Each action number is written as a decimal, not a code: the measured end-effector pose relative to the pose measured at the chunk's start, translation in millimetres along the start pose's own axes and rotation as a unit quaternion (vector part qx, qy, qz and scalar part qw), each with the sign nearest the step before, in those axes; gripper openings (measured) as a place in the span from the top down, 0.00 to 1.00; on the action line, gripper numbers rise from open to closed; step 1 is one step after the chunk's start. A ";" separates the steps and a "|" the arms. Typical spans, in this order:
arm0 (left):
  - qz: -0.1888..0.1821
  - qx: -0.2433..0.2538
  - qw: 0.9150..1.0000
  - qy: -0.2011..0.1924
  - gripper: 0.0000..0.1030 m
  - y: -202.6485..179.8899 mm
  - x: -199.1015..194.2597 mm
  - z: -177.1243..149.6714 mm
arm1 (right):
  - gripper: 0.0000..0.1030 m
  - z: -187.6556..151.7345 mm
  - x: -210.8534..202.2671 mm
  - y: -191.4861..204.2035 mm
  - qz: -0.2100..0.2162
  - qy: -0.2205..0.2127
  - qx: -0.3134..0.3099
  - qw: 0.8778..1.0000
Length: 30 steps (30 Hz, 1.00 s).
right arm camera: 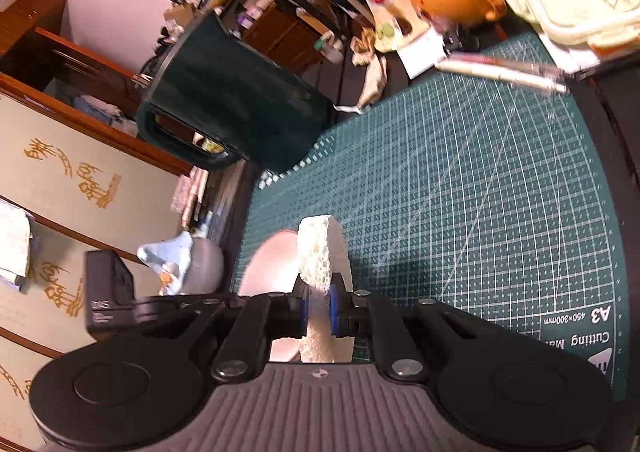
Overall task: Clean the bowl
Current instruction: 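Hold the white bowl with the left gripper while the right gripper scrubs its outer wall with the sponge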
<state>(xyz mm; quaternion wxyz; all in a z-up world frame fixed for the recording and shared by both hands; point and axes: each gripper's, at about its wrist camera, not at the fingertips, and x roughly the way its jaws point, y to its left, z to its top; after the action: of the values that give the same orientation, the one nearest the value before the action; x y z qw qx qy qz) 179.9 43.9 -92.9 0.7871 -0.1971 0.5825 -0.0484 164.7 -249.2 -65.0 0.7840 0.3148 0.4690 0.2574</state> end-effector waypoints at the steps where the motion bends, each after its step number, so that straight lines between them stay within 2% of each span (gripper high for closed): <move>1: 0.001 0.001 1.000 -0.001 0.90 -0.4 -0.1 -0.2 | 0.91 -0.1 0.5 -0.3 0.000 0.000 0.001 1.000; 6: 0.007 0.008 1.000 -0.005 0.90 -2.7 -0.6 -1.9 | 0.90 -6.1 20.8 -9.0 -0.009 0.027 0.021 0.999; 10: 0.005 0.008 1.000 -0.005 0.90 -2.2 -0.2 -1.6 | 0.90 -6.8 23.5 -17.0 -0.002 0.032 0.046 0.998; 22: 0.002 0.006 1.000 -0.002 0.90 -1.8 -0.4 -1.1 | 0.91 0.5 -1.6 -7.5 0.017 -0.004 0.035 0.999; 30: 0.002 0.007 1.000 -0.003 0.90 -1.0 -0.5 -2.6 | 0.90 -5.7 22.3 -29.4 0.023 0.032 0.089 0.995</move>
<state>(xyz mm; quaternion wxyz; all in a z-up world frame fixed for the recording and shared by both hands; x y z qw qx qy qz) 177.4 42.4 -92.8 0.7903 -0.1905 0.5802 -0.0502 172.3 -251.9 -101.4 0.7316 0.3857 0.5073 0.2420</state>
